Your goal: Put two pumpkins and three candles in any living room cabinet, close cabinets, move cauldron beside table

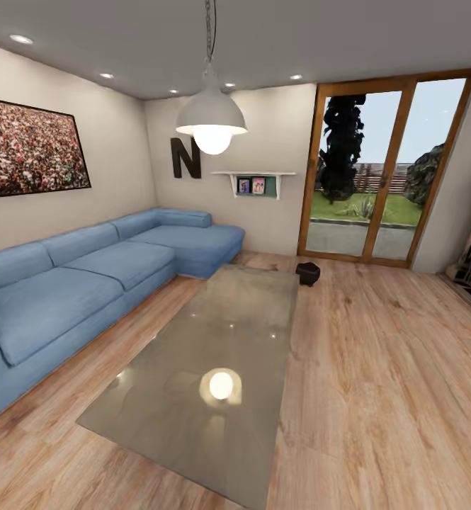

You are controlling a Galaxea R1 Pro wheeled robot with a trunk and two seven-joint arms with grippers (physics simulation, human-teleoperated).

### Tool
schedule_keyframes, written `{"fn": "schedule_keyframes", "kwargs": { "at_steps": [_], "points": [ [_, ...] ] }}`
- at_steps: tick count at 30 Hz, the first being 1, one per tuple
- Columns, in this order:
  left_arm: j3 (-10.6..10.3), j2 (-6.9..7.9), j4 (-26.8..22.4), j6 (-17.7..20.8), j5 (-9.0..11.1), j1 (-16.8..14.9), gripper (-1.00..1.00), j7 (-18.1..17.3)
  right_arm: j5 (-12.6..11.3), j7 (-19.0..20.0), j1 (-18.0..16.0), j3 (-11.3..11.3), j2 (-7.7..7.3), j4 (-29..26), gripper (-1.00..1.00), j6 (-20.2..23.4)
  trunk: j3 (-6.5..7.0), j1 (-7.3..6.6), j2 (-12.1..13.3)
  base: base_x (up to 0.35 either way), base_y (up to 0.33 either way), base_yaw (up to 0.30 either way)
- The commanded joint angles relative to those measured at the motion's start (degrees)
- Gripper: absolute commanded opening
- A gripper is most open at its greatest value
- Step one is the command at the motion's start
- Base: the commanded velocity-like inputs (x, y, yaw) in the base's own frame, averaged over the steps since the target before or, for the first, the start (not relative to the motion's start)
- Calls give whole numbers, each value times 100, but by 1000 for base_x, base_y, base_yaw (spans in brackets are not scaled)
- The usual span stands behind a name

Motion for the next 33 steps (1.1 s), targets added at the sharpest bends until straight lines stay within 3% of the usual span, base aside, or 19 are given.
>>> {"fn": "schedule_keyframes", "kwargs": {
  "at_steps": [1,3,18,33],
  "points": [
    [-2,33,-33,-26,5,27,100,-20,-33,0,-34,2,-3,-21,100,-33,-3,0,-3,0,0,0],
    [2,84,-97,-26,16,27,100,-19,-26,-13,-98,4,-2,-28,100,-68,-3,0,-3,0,0,0],
    [19,70,-176,-26,27,26,100,-18,35,-23,-105,2,0,-27,100,-149,-3,0,-3,-43,0,-9],
    [18,70,-176,-26,27,26,100,-18,35,17,-106,-9,0,-26,100,-158,-3,0,-3,-290,0,-246]
  ]
}}
